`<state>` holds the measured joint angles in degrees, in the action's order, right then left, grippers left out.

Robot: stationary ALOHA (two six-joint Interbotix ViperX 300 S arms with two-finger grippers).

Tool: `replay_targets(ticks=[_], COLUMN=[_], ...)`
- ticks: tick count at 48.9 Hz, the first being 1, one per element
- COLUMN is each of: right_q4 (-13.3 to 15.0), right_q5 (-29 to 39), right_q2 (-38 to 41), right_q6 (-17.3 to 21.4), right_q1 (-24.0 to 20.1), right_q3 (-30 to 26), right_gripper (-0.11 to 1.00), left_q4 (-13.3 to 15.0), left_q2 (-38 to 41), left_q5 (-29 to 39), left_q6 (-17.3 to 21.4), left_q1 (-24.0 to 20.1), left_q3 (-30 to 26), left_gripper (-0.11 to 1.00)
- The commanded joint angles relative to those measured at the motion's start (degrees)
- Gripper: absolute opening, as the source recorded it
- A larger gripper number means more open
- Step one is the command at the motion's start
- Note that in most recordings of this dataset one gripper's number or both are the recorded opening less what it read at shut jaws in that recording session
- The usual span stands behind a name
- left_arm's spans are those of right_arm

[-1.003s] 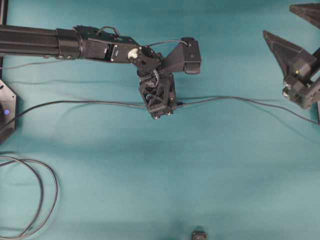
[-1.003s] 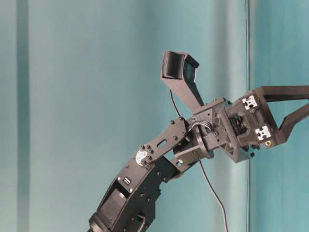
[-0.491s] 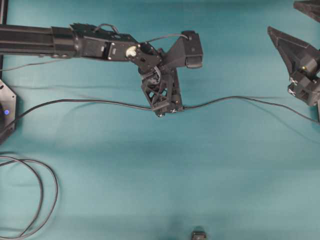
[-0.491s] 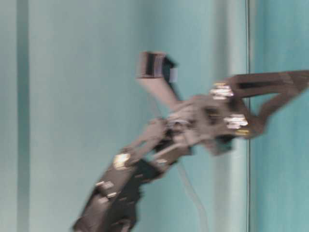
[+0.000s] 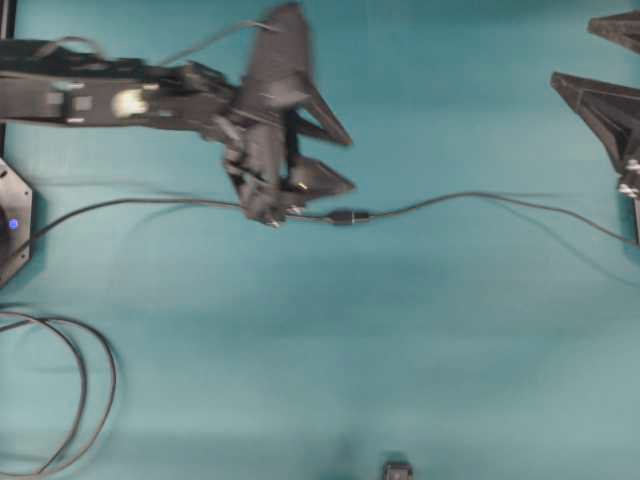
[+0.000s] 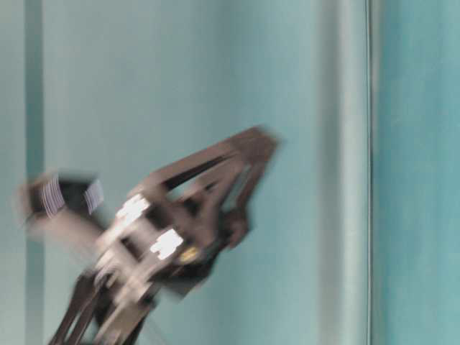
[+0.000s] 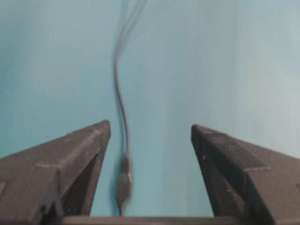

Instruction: Insert the USB using both arms.

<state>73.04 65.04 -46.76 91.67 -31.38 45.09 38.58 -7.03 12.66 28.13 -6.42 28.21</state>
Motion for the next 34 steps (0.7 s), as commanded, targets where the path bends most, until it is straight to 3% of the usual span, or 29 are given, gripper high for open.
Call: replay_targets(ticks=[1, 4, 9, 19, 23, 34], right_q4=[0.26, 0.26, 0.53, 1.67, 0.53, -2.64], right_q5=[-4.66, -6.86, -7.91, -16.26, -21.09, -28.48], right_q2=[-3.08, -5.27, -8.09, -12.48, -13.36, -13.80], right_q6=[2.55, 3.34, 1.23, -11.16, -14.41, -14.06], right_q1=[0.09, 0.09, 0.09, 0.09, 0.18, 0.62], right_q3=[3.52, 5.98, 8.79, 12.13, 13.36, 16.26], right_gripper=[0.79, 0.79, 0.79, 0.80, 0.79, 0.79], left_q4=[-0.18, -0.18, -0.09, -0.18, -0.18, -0.09], left_q2=[-6.24, -8.79, -13.62, -25.22, -29.27, -37.97], left_q5=[-9.76, -15.73, -24.61, -36.47, -39.02, -38.06], left_q6=[0.79, 1.76, 1.93, 2.81, 3.87, 8.53], left_q1=[1.76, 3.52, 7.21, 13.80, 15.91, 20.30], left_q3=[4.04, 8.09, 14.68, 24.79, 27.77, 33.66], left_gripper=[0.80, 0.80, 0.79, 0.79, 0.79, 0.78])
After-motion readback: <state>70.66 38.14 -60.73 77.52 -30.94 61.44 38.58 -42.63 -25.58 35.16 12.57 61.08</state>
